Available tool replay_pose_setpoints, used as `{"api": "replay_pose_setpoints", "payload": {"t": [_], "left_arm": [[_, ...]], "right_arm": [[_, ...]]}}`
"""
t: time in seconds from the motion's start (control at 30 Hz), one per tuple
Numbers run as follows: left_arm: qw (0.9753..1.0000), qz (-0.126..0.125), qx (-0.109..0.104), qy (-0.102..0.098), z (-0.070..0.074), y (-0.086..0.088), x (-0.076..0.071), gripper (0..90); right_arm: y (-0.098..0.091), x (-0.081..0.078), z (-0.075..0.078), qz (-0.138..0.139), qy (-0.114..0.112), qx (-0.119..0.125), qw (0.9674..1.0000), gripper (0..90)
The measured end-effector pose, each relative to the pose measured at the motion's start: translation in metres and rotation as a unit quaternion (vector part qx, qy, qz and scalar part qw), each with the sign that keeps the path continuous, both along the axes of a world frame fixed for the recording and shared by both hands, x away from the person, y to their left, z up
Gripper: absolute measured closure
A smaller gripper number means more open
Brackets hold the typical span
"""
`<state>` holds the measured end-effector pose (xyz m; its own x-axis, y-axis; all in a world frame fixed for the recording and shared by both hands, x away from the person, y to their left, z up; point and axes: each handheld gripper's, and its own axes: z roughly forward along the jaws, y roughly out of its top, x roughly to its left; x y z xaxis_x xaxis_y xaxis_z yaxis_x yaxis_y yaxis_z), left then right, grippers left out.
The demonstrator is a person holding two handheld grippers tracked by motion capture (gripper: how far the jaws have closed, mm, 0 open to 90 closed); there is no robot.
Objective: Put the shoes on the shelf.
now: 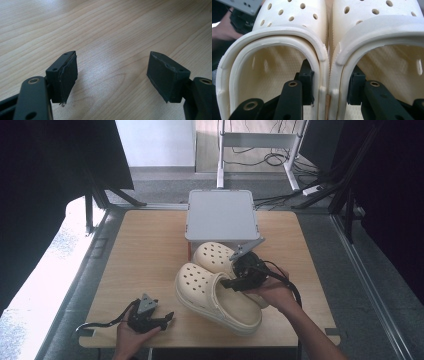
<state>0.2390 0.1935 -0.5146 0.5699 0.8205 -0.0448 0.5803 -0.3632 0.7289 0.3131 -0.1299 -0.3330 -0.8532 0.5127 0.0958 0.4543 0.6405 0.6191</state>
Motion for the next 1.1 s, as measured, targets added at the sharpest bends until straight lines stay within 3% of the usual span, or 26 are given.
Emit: {"api": "replay_pose_setpoints", "payload": {"t": [0.27, 0.57, 0.83, 1.1], "left_arm": [[1.0000, -0.001, -0.001, 0.001, 0.000, 0.000, 0.000, 25.0], [1.0000, 0.000, -0.001, 0.002, 0.000, 0.000, 0.000, 25.0], [1.0000, 0.001, -0.002, 0.001, 0.000, 0.000, 0.000, 25.0], [1.0000, 0.001, -0.001, 0.001, 0.000, 0.000, 0.001, 25.0]], "right_arm": [[0.005, 0.006, 0.024, 0.003, -0.008, 0.013, 0.9999, 65.1], [0.007, 0.009, 0.037, 0.010, -0.003, 0.033, 0.9994, 65.1], [0.008, 0.004, 0.049, 0.015, -0.015, 0.037, 0.9991, 65.2], [0.004, 0.014, 0.065, -0.001, -0.026, 0.043, 0.9988, 65.2]]}}
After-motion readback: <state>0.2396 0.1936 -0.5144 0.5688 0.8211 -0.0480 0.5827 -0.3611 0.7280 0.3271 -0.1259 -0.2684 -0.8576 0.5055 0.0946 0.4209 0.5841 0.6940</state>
